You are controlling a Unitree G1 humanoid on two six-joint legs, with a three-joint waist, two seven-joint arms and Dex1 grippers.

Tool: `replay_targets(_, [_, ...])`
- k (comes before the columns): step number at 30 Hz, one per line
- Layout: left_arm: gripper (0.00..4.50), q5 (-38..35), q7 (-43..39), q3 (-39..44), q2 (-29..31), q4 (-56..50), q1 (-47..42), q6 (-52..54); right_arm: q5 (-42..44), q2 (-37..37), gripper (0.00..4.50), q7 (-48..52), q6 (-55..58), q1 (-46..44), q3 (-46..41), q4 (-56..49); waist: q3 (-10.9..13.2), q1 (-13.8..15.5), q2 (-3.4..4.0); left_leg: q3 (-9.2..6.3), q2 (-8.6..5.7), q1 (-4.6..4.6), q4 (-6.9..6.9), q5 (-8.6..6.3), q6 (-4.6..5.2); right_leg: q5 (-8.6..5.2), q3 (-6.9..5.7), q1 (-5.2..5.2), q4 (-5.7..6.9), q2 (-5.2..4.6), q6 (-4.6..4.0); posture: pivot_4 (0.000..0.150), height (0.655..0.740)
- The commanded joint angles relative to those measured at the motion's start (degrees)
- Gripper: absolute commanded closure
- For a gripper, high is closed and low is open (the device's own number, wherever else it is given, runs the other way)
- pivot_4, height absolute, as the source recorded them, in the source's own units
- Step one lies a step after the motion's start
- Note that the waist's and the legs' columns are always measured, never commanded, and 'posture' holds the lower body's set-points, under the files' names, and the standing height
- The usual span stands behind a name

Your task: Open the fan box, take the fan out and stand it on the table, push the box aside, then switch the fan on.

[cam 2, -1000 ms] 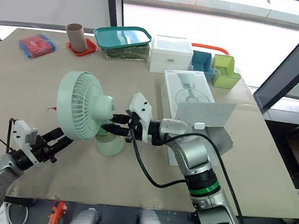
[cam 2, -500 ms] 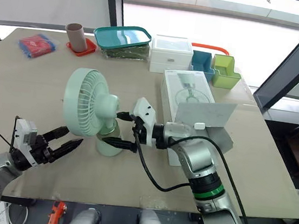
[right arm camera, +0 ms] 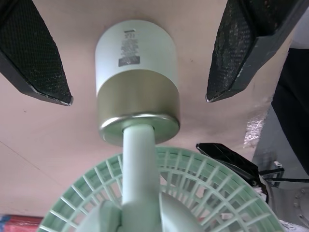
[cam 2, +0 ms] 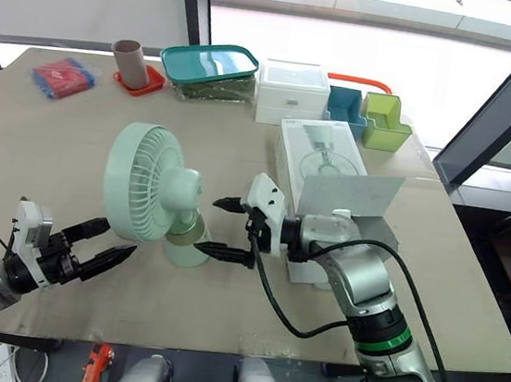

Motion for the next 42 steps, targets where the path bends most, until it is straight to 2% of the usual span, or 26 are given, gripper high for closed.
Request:
replay_targets(1, [0.39, -1.80, -1.96, 3.12, 1.14, -2.55, 0.44, -1.42, 2.66, -2.61, 0.00, -0.54, 2.77, 0.91, -4.12, -5.17, 0.00, 0.02, 0.00, 0.00, 0.00, 0.00, 0.00, 0.00, 0.00, -0.01, 0.01, 0.00, 0.00, 0.00, 0.01, 0.150, 0.7400])
replay_targets(2, [0.73, -2.40, -3.13, 3.33, 1.47, -2.64, 0.83, -1.58, 3.15, -3.50, 0.00, -0.44, 3.43, 1.46, -4.81, -6.17, 0.00, 0.02, 0.00, 0.01, -0.01, 0.00, -0.01, 0.00, 0.00, -0.02, 0.02, 0.00, 0.00, 0.00, 0.01, 0.150, 0.7400])
replay_targets(3, [0.85, -2.70, -3.91, 3.41, 1.73, -2.65, 1.04, -1.64, 3.52, -4.13, 0.00, -0.38, 3.91, 1.79, -5.28, -6.81, 0.00, 0.04, 0.00, 0.00, -0.01, 0.00, 0.00, 0.00, 0.00, -0.02, 0.01, 0.00, 0.00, 0.00, 0.01, 0.150, 0.7400])
replay_targets(6, [1.95, -0.40, -3.98, 3.87, 1.69, -2.08, 0.95, -3.89, 5.27, -6.48, 0.00, -0.12, 5.81, 3.26, -7.21, -9.50, 0.00, 0.04, 0.00, 0.03, -0.02, -0.01, -0.01, 0.00, 0.00, -0.06, 0.06, 0.00, -0.01, 0.00, 0.04, 0.150, 0.7400])
replay_targets(7, [2.20, 0.01, -3.98, 4.03, 1.64, -2.10, 0.96, -4.53, 5.81, -7.06, 0.00, -0.06, 6.23, 3.65, -7.73, -10.21, 0.00, 0.06, 0.00, 0.02, -0.03, -0.02, -0.01, 0.00, 0.00, -0.06, 0.05, 0.00, -0.01, 0.00, 0.05, 0.150, 0.7400])
replay_targets(9, [3.03, -0.64, -4.29, 5.11, 1.51, -2.54, 1.56, -5.13, 7.76, -8.11, 0.00, -0.06, 7.38, 4.65, -9.52, -12.08, 0.00, 0.11, 0.00, 0.02, -0.03, -0.02, -0.01, 0.00, 0.00, -0.08, 0.06, 0.00, -0.01, 0.00, 0.07, 0.150, 0.7400])
replay_targets(10, [3.23, -0.84, -4.45, 5.50, 1.44, -2.49, 1.83, -5.40, 8.83, -8.30, 0.00, -0.19, 7.93, 5.01, -10.43, -12.71, 0.00, 0.07, 0.00, 0.03, -0.03, -0.01, -0.01, 0.00, 0.00, -0.08, 0.07, 0.00, -0.01, 0.00, 0.06, 0.150, 0.7400])
replay_targets(11, [3.45, -0.05, -4.91, 5.60, 1.50, -2.31, 2.35, -6.49, 9.73, -8.67, 0.00, -0.33, 8.33, 5.73, -11.46, -13.47, 0.00, 0.06, 0.00, 0.04, -0.03, -0.01, -0.01, 0.00, 0.00, -0.08, 0.08, 0.00, -0.01, 0.00, 0.06, 0.150, 0.7400])
replay_targets(13, [4.30, 2.71, -4.80, 5.39, 1.59, -2.10, 2.97, -8.90, 11.45, -9.29, 0.00, -0.22, 8.03, 7.93, -13.73, -15.27, 0.00, 0.09, 0.00, 0.05, -0.01, 0.02, -0.01, -0.01, 0.01, -0.08, 0.08, 0.01, -0.01, 0.02, 0.06, 0.150, 0.7400])
replay_targets(14, [4.46, 3.60, -4.60, 5.22, 1.65, -2.13, 3.05, -9.55, 12.18, -9.57, 0.00, -0.17, 7.96, 8.66, -14.56, -15.86, 0.00, 0.14, -0.01, 0.03, -0.02, 0.00, -0.01, -0.01, 0.01, -0.09, 0.07, 0.01, -0.01, 0.02, 0.06, 0.150, 0.7400])
replay_targets(17, [4.46, 6.77, -0.50, 3.88, 1.90, -3.49, 2.40, -8.41, 12.97, -9.41, 0.00, -3.10, 7.44, 11.44, -18.51, -16.60, -0.01, 0.25, -0.02, 0.05, -0.06, -0.02, 0.00, -0.01, 0.01, -0.13, 0.14, 0.02, -0.04, 0.01, 0.12, 0.150, 0.7400])
replay_targets(21, [4.46, 9.16, 0.72, 2.87, 0.87, -2.17, 0.61, -10.31, 11.62, -10.20, 0.00, -5.59, 6.62, 12.82, -19.47, -16.28, -0.01, 0.28, -0.01, 0.05, -0.06, 0.00, 0.01, -0.01, 0.01, -0.17, 0.17, 0.05, -0.05, 0.02, 0.18, 0.150, 0.7400])
replay_targets(22, [4.17, 9.43, 1.02, 2.77, 0.57, -1.42, -0.21, -10.75, 11.59, -10.49, 0.00, -5.94, 6.72, 12.89, -19.56, -16.08, -0.01, 0.28, -0.01, 0.06, -0.07, 0.00, 0.00, 0.00, 0.01, -0.17, 0.17, 0.05, -0.05, 0.02, 0.18, 0.150, 0.7400])
replay_targets(23, [4.17, 7.99, 0.29, 2.74, 1.06, -1.17, -0.38, -9.11, 11.87, -10.98, 0.00, -5.94, 6.85, 13.25, -19.75, -16.28, -0.01, 0.28, -0.02, 0.06, -0.06, 0.01, 0.01, 0.00, 0.01, -0.17, 0.17, 0.05, -0.05, 0.03, 0.18, 0.150, 0.7400])
replay_targets(24, [3.91, 6.91, -0.82, 2.62, 1.59, -1.28, -0.27, -8.13, 12.25, -11.57, 0.00, -5.70, 6.90, 13.81, -19.98, -16.63, -0.01, 0.27, -0.02, 0.06, -0.05, 0.01, 0.01, 0.00, 0.01, -0.17, 0.17, 0.05, -0.05, 0.05, 0.18, 0.150, 0.7400])
replay_targets(25, [3.62, 6.23, -1.54, 2.44, 1.94, -1.42, -0.24, -7.43, 12.49, -12.01, 0.00, -5.43, 6.86, 14.19, -20.16, -16.75, -0.01, 0.25, -0.02, 0.07, -0.04, 0.02, 0.01, 0.00, 0.01, -0.17, 0.18, 0.05, -0.05, 0.05, 0.18, 0.150, 0.7400])
replay_targets(26, [3.15, 5.53, -1.79, 2.38, 2.07, -1.77, -0.25, -6.74, 12.56, -12.52, 0.00, -5.21, 6.71, 14.66, -20.29, -16.81, -0.01, 0.25, -0.02, 0.07, -0.04, 0.01, 0.00, -0.01, 0.01, -0.17, 0.19, 0.05, -0.05, 0.05, 0.18, 0.150, 0.7400])
replay_targets(27, [2.94, 5.46, -1.95, 2.37, 2.12, -2.01, -0.25, -6.76, 12.36, -13.00, 0.00, -5.14, 6.45, 15.16, -20.30, -16.84, -0.01, 0.27, -0.01, 0.07, -0.05, 0.01, 0.00, -0.01, 0.02, -0.17, 0.19, 0.05, -0.05, 0.05, 0.18, 0.150, 0.7400])
replay_targets(29, [2.12, 5.73, -1.78, 2.40, 1.94, -2.00, -0.53, -6.94, 11.81, -13.64, 0.00, -5.11, 5.76, 15.88, -20.39, -16.63, -0.01, 0.27, -0.01, 0.07, -0.05, -0.01, -0.01, -0.02, 0.03, -0.18, 0.19, 0.05, -0.06, 0.04, 0.18, 0.150, 0.7400])
replay_targets(35, [0.48, 4.89, -2.39, 2.23, 2.13, -3.11, 0.35, -5.52, 9.79, -15.97, 0.00, -3.83, 2.59, 17.64, -19.81, -16.38, -0.01, 0.26, -0.02, 0.10, -0.05, 0.01, 0.00, -0.02, 0.03, -0.19, 0.22, 0.05, -0.06, 0.05, 0.20, 0.150, 0.7400])
replay_targets(40, [0.48, 10.37, 2.76, 4.69, 1.72, -3.12, 0.06, -8.76, 8.85, -17.56, 0.00, -2.24, 1.26, 18.07, -19.25, -16.57, -0.01, 0.30, -0.02, 0.09, -0.05, 0.03, 0.00, -0.02, 0.03, -0.22, 0.23, 0.06, -0.06, 0.05, 0.26, 0.150, 0.7400])
replay_targets(42, [0.48, 6.93, 0.98, 6.37, 2.74, -4.59, 2.11, -6.65, 9.32, -17.72, 0.00, -2.06, 1.19, 18.11, -19.66, -16.52, -0.01, 0.28, -0.02, 0.10, -0.05, 0.03, 0.01, -0.02, 0.03, -0.20, 0.24, 0.06, -0.06, 0.05, 0.22, 0.150, 0.7400])
